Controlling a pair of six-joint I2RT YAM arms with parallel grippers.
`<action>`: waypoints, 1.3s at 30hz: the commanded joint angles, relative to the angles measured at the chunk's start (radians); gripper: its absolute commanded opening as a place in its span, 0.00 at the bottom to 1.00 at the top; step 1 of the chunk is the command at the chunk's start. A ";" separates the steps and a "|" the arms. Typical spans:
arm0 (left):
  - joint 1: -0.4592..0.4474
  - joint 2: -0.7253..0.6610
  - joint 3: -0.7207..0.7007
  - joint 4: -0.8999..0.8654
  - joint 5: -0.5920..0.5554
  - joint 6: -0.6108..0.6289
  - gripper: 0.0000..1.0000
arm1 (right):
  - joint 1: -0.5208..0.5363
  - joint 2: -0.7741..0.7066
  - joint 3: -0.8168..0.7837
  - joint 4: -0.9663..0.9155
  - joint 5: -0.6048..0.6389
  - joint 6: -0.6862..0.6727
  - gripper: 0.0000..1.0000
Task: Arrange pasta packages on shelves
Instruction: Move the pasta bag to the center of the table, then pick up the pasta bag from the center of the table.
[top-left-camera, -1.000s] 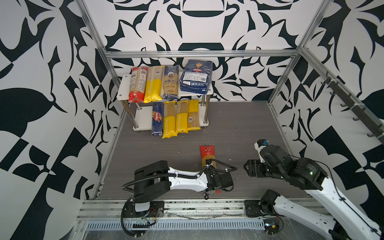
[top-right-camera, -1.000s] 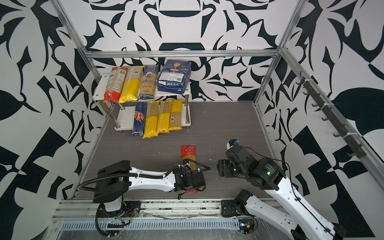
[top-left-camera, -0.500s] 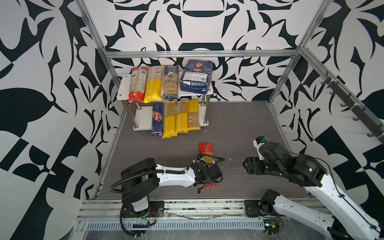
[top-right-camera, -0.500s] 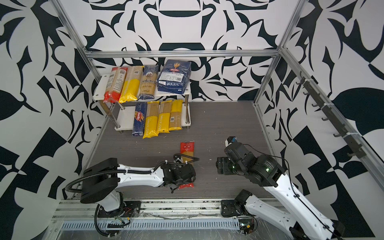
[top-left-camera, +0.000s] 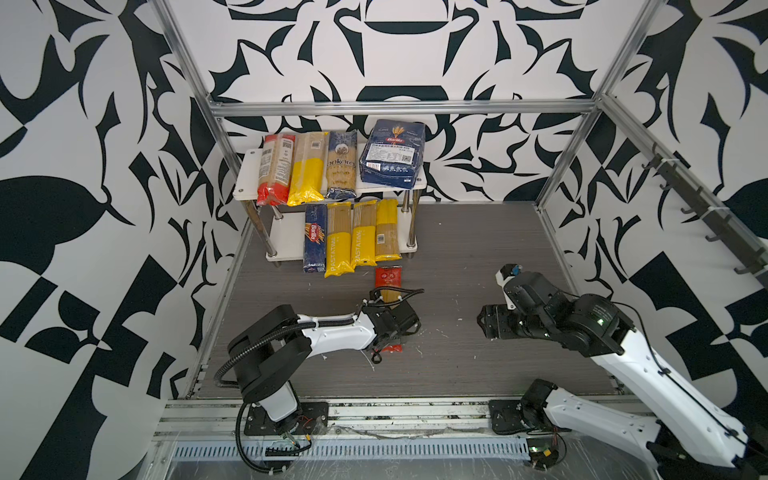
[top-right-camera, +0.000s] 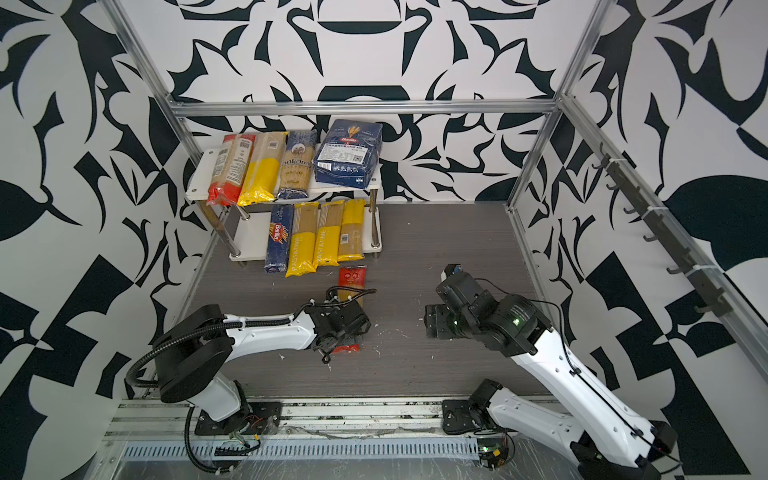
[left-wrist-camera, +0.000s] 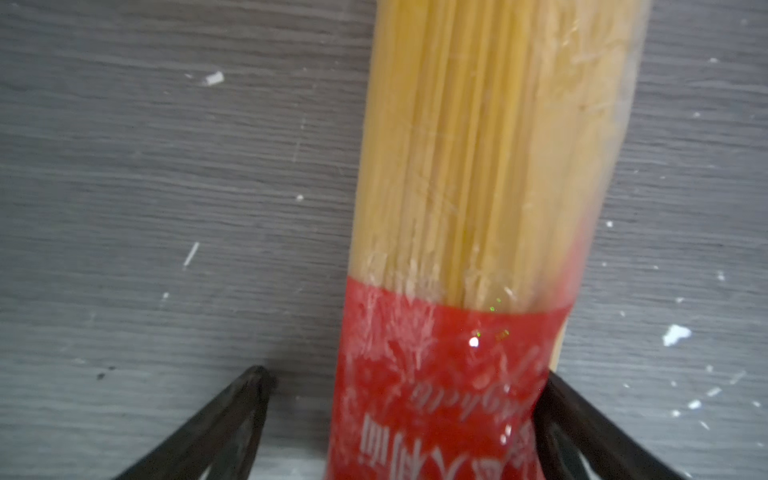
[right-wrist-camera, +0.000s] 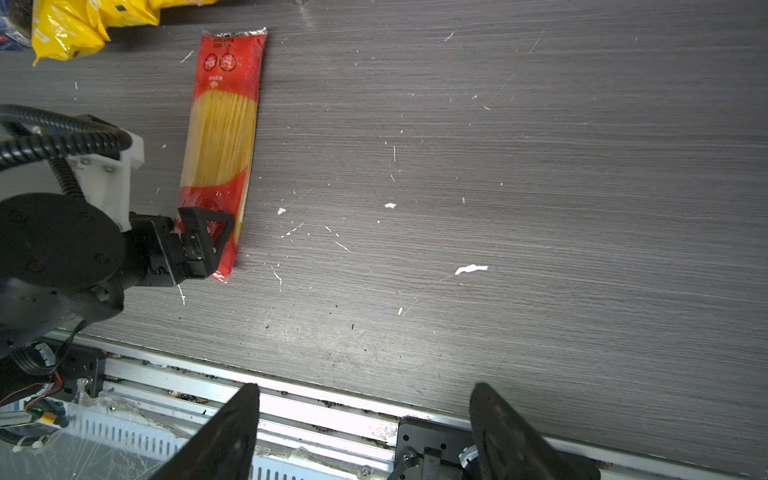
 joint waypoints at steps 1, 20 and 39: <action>-0.019 0.008 -0.120 -0.172 0.065 -0.091 0.99 | -0.011 0.016 0.037 0.028 0.014 -0.026 0.82; -0.160 -0.176 -0.263 0.039 -0.159 -0.161 0.99 | -0.131 0.075 0.057 0.031 -0.098 -0.145 0.82; -0.130 -0.344 -0.372 0.213 -0.151 0.201 0.99 | -0.160 0.147 0.089 0.053 -0.183 -0.127 0.82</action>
